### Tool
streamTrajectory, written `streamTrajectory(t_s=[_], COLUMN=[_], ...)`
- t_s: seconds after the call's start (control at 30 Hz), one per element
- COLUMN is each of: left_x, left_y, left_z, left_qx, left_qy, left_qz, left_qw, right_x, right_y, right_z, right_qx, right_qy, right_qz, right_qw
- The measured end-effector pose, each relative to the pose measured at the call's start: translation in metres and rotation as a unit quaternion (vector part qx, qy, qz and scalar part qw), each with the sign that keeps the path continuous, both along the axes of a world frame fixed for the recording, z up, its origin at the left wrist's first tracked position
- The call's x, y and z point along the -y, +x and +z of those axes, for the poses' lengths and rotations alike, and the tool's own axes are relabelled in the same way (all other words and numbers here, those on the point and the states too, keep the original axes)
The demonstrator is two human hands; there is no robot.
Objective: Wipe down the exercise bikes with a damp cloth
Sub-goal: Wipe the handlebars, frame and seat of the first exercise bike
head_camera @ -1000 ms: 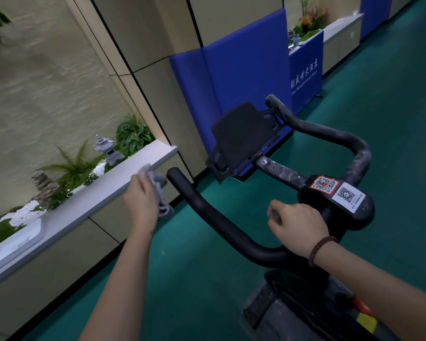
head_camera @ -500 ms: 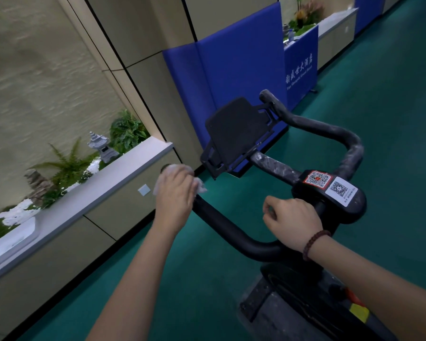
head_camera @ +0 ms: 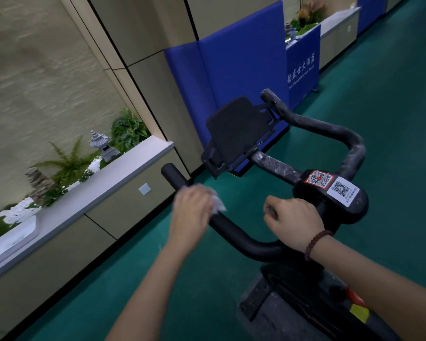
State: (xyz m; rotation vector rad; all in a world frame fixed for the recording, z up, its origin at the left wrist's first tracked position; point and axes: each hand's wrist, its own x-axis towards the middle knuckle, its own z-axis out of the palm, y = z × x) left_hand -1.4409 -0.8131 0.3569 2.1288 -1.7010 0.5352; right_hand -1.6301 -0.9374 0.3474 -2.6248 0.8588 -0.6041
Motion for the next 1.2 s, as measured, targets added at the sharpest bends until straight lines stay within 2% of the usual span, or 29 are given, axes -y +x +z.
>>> streamTrajectory(t_s=[0.07,0.13,0.3,0.4,0.57,0.73,0.8,0.83,0.87,0.9,0.93,1.07,1.2], left_x=[0.002,0.005,0.003,0.001,-0.002,-0.002,-0.003,-0.004,-0.004,-0.005,-0.007,-0.012,-0.011], left_y=[0.023,0.023,-0.024,-0.056,-0.095,-0.135,-0.151,-0.155,-0.156,-0.152,-0.147,-0.126,-0.124], left_z=[0.004,0.002,-0.008,-0.013,-0.018,-0.019,-0.015,-0.011,-0.004,-0.001,0.002,0.007,-0.002], left_qx=[0.051,0.057,-0.056,-0.082,-0.122,-0.225,-0.343,-0.436,-0.527,-0.581,-0.597,-0.608,-0.608], left_qy=[0.012,0.0,-0.08,-0.102,-0.107,-0.098,-0.105,-0.129,-0.161,-0.197,-0.228,-0.289,-0.295], left_qz=[0.064,0.069,0.065,0.047,0.05,0.081,0.077,0.074,0.075,0.081,0.084,0.077,0.07], left_qw=[0.997,0.996,0.993,0.99,0.986,0.966,0.93,0.888,0.831,0.786,0.764,0.736,0.733], right_x=[0.001,0.002,0.0,-0.001,-0.001,-0.012,-0.021,-0.025,-0.031,-0.037,-0.043,-0.067,-0.077], right_y=[0.0,0.0,-0.001,-0.003,-0.012,-0.026,-0.028,-0.027,-0.027,-0.025,-0.024,-0.012,0.001], right_z=[0.0,0.0,0.001,0.003,0.008,0.004,0.002,0.002,0.003,0.005,0.007,0.01,0.002], right_qx=[0.002,0.004,-0.003,-0.013,0.047,0.098,0.123,0.13,0.129,0.122,0.112,0.046,-0.026], right_qy=[0.006,0.014,0.017,0.019,0.082,0.098,0.113,0.116,0.109,0.087,0.055,-0.06,-0.06], right_qz=[-0.002,-0.003,-0.004,0.006,0.048,0.059,0.064,0.068,0.074,0.077,0.083,0.116,0.111], right_qw=[1.0,1.0,1.0,1.0,0.994,0.989,0.984,0.982,0.983,0.986,0.989,0.99,0.992])
